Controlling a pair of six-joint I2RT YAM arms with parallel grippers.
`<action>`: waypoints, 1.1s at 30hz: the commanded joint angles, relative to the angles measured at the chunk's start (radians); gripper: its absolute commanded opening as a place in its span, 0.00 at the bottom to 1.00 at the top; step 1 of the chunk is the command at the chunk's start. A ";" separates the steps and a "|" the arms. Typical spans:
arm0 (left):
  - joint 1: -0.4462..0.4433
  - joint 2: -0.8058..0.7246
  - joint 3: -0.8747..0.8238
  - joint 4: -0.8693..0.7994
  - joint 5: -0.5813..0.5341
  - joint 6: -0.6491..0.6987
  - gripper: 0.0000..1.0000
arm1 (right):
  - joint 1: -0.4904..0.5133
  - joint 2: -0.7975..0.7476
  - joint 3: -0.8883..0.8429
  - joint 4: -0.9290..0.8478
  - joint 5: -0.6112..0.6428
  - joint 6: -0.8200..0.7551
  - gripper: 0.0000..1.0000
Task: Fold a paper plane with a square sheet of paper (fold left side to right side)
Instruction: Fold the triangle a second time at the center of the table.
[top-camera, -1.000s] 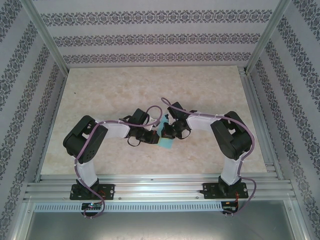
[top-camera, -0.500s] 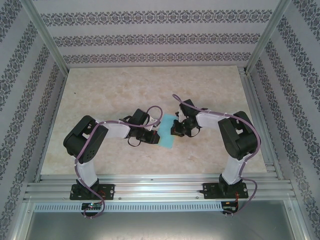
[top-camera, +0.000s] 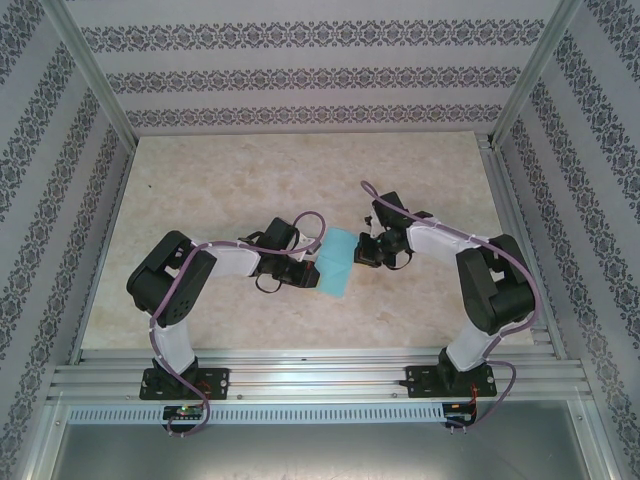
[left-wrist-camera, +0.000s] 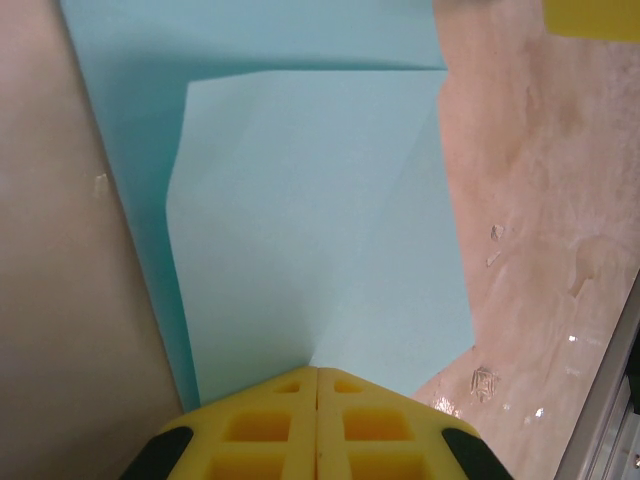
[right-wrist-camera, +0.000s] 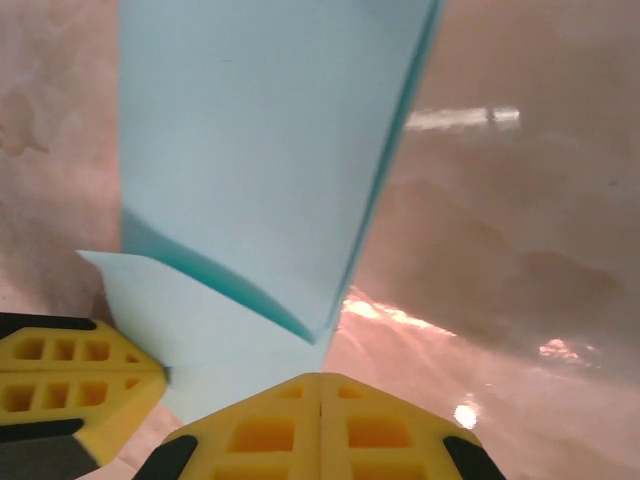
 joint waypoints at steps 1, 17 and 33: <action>-0.020 0.076 -0.055 -0.122 -0.103 0.006 0.06 | 0.066 0.013 0.015 0.074 -0.039 0.076 0.03; -0.019 0.041 -0.049 -0.162 -0.115 0.026 0.06 | 0.107 0.186 0.046 -0.006 0.094 0.068 0.03; 0.049 -0.086 -0.213 -0.131 -0.114 -0.007 0.06 | 0.073 0.199 0.050 -0.066 0.125 0.024 0.03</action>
